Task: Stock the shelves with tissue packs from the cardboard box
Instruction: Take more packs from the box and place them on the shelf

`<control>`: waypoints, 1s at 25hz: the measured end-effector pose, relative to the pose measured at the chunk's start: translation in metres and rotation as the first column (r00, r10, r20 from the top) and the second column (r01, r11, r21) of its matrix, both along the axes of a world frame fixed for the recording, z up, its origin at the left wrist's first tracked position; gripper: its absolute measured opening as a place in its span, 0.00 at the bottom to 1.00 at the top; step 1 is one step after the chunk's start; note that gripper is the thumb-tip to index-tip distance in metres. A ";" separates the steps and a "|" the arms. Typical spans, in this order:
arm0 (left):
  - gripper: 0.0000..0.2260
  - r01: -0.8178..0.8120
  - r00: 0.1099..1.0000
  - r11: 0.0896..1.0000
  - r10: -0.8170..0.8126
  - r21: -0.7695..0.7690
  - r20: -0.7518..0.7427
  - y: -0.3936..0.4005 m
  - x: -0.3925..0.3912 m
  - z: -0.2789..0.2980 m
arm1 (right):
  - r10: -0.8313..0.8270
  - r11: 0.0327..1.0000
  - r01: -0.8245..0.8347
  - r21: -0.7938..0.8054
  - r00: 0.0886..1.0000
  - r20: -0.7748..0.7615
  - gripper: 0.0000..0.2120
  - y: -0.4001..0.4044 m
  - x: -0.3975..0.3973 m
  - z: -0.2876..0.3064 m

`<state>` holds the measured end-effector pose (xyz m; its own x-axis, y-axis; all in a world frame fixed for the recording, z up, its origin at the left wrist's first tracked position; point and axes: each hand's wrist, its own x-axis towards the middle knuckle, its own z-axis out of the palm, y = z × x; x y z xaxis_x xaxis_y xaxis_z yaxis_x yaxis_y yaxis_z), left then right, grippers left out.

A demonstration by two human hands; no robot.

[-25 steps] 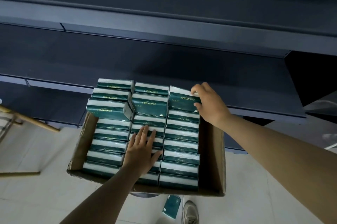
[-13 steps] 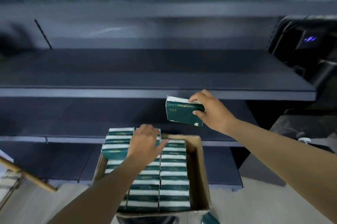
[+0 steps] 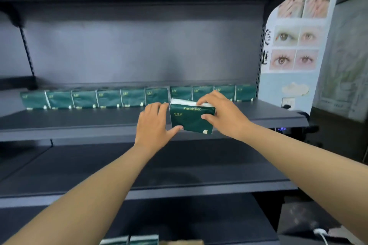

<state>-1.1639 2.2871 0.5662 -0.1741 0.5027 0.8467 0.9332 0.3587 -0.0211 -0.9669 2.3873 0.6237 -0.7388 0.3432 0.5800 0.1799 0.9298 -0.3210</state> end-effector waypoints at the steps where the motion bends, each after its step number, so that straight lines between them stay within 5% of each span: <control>1: 0.32 -0.006 1.000 1.000 0.007 0.016 -0.020 0.013 -0.007 0.013 | 0.003 1.000 -0.003 0.011 1.000 -0.015 0.12 0.011 -0.006 0.009; 12: 0.42 -0.125 0.975 0.984 0.146 -0.130 0.168 0.174 -0.139 0.024 | 0.005 0.997 -0.010 -0.082 0.998 -0.069 0.12 0.205 -0.146 0.018; 17: 0.45 -0.226 0.959 0.957 0.251 -0.181 0.132 0.209 -0.190 0.006 | 0.027 0.989 -0.033 -0.145 0.999 -0.041 0.11 0.260 -0.222 -0.008; 25: 0.46 -0.257 0.953 0.943 0.285 -0.213 0.108 0.230 -0.222 0.001 | -0.031 0.997 0.034 0.075 0.999 -0.037 0.23 0.280 -0.272 -0.043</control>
